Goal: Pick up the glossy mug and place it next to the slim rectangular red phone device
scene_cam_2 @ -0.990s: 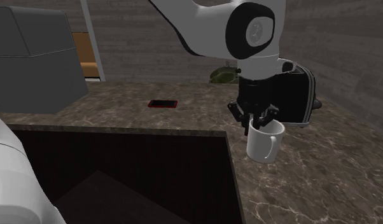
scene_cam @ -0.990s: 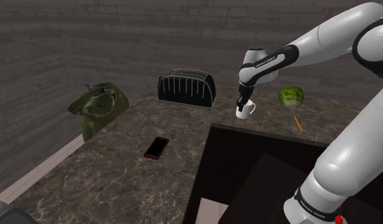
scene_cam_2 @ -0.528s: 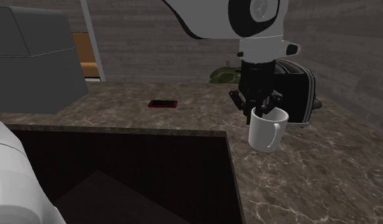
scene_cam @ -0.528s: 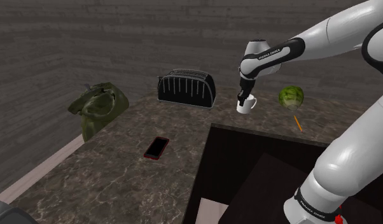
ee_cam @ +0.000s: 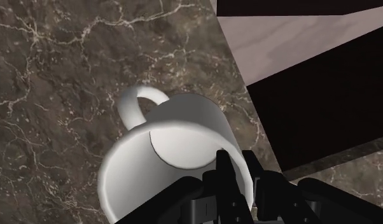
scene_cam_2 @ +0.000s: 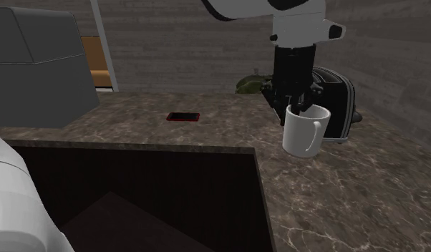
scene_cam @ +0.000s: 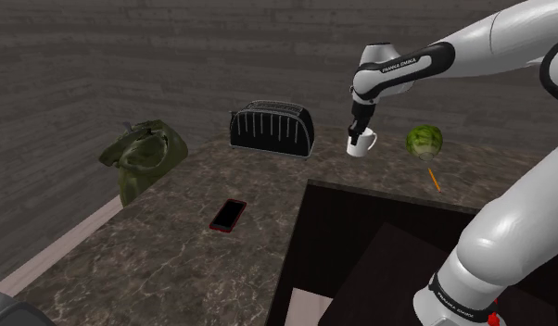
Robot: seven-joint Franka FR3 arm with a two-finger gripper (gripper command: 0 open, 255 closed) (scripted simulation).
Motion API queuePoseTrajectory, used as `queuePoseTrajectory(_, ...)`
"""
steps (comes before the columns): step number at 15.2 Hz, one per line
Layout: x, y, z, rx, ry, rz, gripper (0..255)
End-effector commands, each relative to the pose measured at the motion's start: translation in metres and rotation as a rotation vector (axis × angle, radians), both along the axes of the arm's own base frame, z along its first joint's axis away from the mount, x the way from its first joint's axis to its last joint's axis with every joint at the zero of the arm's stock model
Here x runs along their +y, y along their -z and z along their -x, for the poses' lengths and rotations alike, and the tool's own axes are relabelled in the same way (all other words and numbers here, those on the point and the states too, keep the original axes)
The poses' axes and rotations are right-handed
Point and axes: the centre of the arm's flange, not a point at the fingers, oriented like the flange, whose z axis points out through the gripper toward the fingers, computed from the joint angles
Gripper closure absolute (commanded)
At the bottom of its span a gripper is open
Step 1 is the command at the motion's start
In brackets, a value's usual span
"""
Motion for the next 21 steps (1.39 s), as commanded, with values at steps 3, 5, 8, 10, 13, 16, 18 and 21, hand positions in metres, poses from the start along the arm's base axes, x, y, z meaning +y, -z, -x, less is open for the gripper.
queuePoseTrajectory(3, 0.000, -0.022, 0.000, 0.000, 0.000, 0.000, 255)
queuePoseTrajectory(5, 0.000, -0.032, 0.000, 0.000, 0.000, 0.000, 255)
queuePoseTrajectory(8, 0.000, -0.048, 0.000, 0.000, 0.000, 0.000, 255)
queuePoseTrajectory(10, 0.000, -0.057, 0.000, 0.000, 0.000, 0.000, 255)
queuePoseTrajectory(13, 0.035, -0.057, -0.018, 0.000, 0.000, 0.000, 255)
queuePoseTrajectory(16, 0.070, -0.058, -0.036, 0.000, 0.000, 0.000, 255)
queuePoseTrajectory(18, 0.094, -0.058, -0.048, 0.000, 0.000, 0.000, 255)
queuePoseTrajectory(21, 0.129, -0.058, -0.067, 0.000, 0.000, 0.000, 255)
